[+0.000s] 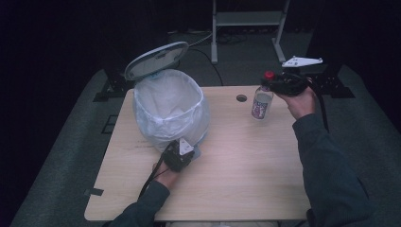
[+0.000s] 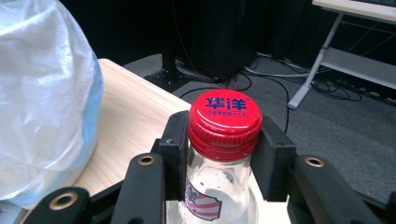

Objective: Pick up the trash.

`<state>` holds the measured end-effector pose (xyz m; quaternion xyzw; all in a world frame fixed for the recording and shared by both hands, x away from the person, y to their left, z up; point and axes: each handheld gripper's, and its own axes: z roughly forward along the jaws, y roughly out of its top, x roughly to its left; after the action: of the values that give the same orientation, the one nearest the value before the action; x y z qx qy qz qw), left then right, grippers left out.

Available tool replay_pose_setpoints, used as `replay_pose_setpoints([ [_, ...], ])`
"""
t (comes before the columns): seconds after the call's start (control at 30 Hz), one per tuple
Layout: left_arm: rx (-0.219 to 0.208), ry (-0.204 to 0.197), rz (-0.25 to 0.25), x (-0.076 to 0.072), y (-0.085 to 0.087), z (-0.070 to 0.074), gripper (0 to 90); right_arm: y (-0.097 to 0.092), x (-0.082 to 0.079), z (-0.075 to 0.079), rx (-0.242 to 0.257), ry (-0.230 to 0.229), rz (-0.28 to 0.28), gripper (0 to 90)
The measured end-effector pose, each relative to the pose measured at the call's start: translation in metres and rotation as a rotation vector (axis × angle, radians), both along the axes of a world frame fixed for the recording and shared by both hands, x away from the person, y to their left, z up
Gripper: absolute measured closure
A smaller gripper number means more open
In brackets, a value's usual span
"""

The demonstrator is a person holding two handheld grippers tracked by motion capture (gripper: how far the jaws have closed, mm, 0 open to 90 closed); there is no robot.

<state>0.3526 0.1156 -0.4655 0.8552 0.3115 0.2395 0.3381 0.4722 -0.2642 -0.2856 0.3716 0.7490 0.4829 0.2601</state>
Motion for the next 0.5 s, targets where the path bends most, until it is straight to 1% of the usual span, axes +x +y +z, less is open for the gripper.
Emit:
replay_pose_setpoints([
  [0.03,0.001,0.000,0.000,0.000,0.000,0.000,87.8,0.002,-0.002,0.003,0.000,-0.002,0.011,59.6],
  [0.17,0.002,0.000,0.000,0.000,0.000,0.000,87.8,0.006,-0.004,0.008,-0.004,-0.007,0.027,59.6],
  [0.23,-0.009,0.000,0.002,0.000,0.000,0.000,87.8,0.009,-0.006,0.012,0.001,-0.007,0.039,59.7],
  [0.3,-0.010,0.000,0.002,0.000,0.000,0.000,87.8,0.011,-0.007,0.014,0.002,-0.006,0.046,59.7],
  [0.5,-0.011,-0.002,0.002,0.000,0.000,-0.001,87.8,0.019,-0.011,0.022,-0.014,-0.019,0.071,59.7],
])
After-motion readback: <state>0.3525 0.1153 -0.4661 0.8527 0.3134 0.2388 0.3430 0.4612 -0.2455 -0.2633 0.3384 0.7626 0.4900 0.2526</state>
